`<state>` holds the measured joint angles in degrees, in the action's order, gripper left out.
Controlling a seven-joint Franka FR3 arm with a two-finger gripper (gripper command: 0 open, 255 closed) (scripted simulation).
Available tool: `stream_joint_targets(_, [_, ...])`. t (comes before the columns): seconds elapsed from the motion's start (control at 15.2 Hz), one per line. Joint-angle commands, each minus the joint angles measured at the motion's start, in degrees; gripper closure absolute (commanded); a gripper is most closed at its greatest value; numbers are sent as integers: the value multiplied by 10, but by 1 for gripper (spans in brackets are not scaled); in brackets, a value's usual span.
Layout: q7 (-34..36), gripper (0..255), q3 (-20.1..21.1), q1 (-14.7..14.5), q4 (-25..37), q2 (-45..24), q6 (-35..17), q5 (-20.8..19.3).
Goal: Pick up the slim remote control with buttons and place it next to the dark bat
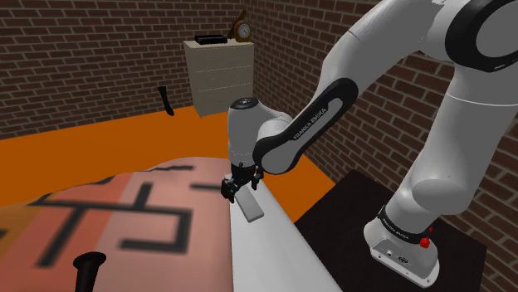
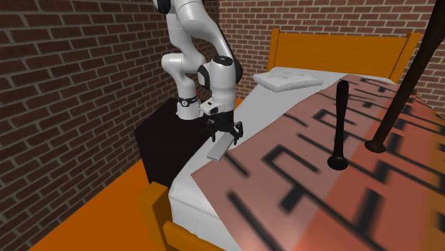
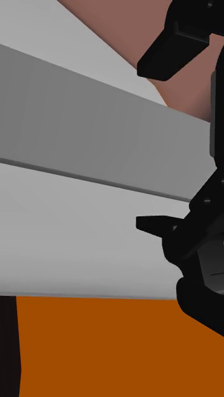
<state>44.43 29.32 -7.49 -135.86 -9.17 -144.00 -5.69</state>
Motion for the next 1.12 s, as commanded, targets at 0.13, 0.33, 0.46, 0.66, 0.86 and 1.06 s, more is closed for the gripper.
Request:
stream_joint_targets(0.13, [0,0,0,0,0,0,0,0])
stream_joint_targets(0.33, [0,255,0,0,0,0,0,0])
stream_joint_targets(0.46, [0,255,0,0,0,0,0,0])
stream_joint_targets(0.66, [0,255,0,0,0,0,0,0])
stream_joint_targets(0.86, [-4,255,2,1,1,7,7,6])
stream_joint_targets(1.06, [-17,255,7,5,4,28,29,25])
